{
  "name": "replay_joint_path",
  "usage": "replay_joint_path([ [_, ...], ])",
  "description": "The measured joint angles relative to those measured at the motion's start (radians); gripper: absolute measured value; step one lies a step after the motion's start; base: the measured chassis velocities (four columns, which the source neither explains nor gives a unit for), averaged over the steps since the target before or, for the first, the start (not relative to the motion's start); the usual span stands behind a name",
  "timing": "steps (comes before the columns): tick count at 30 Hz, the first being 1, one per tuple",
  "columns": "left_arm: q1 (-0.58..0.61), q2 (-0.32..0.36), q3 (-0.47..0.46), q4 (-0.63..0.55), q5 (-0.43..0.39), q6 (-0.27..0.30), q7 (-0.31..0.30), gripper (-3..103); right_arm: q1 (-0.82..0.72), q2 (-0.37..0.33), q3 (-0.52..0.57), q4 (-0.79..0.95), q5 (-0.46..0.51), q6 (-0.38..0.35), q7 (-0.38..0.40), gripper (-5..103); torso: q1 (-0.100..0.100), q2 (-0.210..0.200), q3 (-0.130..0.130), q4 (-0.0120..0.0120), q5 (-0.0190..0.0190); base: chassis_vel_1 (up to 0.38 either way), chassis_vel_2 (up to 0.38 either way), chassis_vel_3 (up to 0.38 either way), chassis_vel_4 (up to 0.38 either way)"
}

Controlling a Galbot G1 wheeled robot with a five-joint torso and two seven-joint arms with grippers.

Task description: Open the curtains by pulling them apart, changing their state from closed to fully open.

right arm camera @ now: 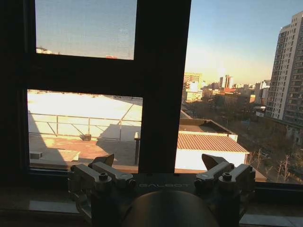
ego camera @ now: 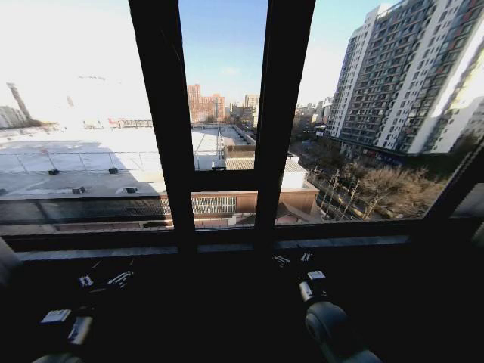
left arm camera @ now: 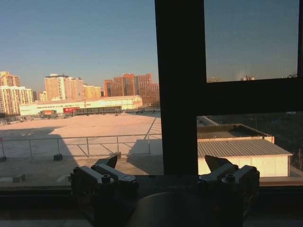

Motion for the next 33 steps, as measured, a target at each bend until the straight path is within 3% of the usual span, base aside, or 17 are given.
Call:
replay_joint_path([
  [20, -0.01, 0.001, 0.0, 0.015, -0.003, -0.009, 0.003, 100, -0.006, 0.003, 0.002, 0.012, -0.004, 0.001, 0.007, 100, 0.0, 0.0, 0.0, 0.0002, -0.0001, -0.028, -0.392, 0.03, 0.391],
  [24, -0.009, 0.002, -0.002, 0.02, -0.005, -0.022, 0.003, 100, -0.011, 0.006, 0.001, 0.005, -0.053, 0.014, -0.003, 100, 0.0, 0.0, 0.0, 0.0001, -0.0004, -0.003, -0.372, -0.016, 0.365],
  [33, -0.014, 0.006, -0.007, 0.019, -0.008, -0.025, 0.003, 100, -0.012, 0.011, -0.002, 0.002, -0.075, 0.023, -0.009, 100, 0.001, 0.0, 0.0, 0.0002, -0.0003, 0.142, -0.319, -0.168, 0.329],
])
